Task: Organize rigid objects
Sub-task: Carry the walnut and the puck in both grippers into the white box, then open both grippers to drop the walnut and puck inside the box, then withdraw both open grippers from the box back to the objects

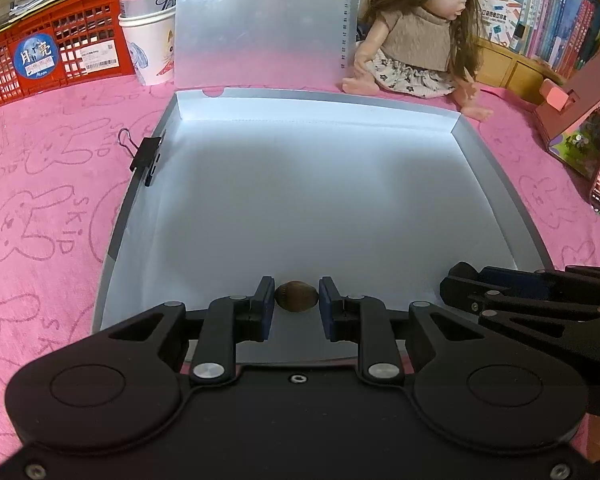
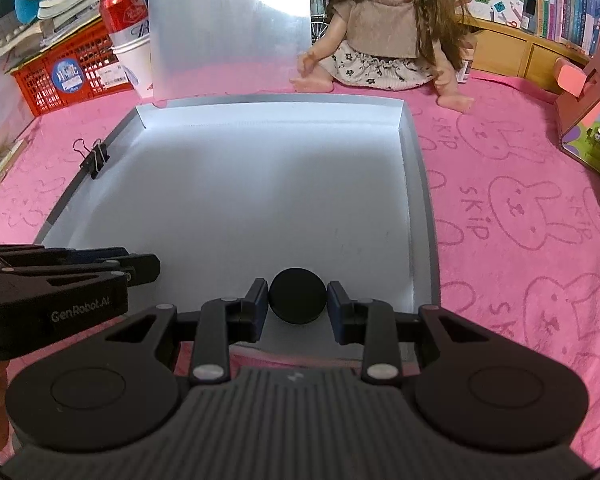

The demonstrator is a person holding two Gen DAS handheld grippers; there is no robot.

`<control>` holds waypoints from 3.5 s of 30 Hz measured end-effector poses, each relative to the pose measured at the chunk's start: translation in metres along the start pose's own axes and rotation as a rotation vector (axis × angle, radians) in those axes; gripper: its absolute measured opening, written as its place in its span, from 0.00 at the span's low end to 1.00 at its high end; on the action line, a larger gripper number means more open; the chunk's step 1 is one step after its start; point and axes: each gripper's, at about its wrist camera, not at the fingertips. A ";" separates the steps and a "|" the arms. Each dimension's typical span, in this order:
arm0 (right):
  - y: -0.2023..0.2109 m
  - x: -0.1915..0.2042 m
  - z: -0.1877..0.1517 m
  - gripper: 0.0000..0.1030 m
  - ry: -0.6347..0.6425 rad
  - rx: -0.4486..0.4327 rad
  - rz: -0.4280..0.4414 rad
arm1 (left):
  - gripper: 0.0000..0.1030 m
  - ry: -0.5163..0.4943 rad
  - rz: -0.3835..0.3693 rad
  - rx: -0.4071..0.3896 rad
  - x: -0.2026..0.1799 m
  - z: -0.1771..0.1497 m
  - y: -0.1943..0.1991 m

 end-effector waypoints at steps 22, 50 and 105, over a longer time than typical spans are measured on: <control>0.018 -0.005 -0.006 0.65 -0.012 -0.079 0.002 | 0.47 -0.019 0.020 -0.056 0.000 -0.008 0.016; 0.096 -0.012 -0.111 1.00 0.057 -0.456 -0.001 | 0.88 -0.050 -0.082 -0.339 0.011 -0.127 0.098; 0.097 -0.001 -0.241 0.37 -0.060 -0.550 -0.143 | 0.48 0.009 0.079 -0.429 0.043 -0.250 0.113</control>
Point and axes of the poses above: each gripper's, at about its wrist camera, not at the fingertips, and y roughly against the way its jaws point, x to its left, z to its top, and after that the axes turned 6 degrees about x, right-handed
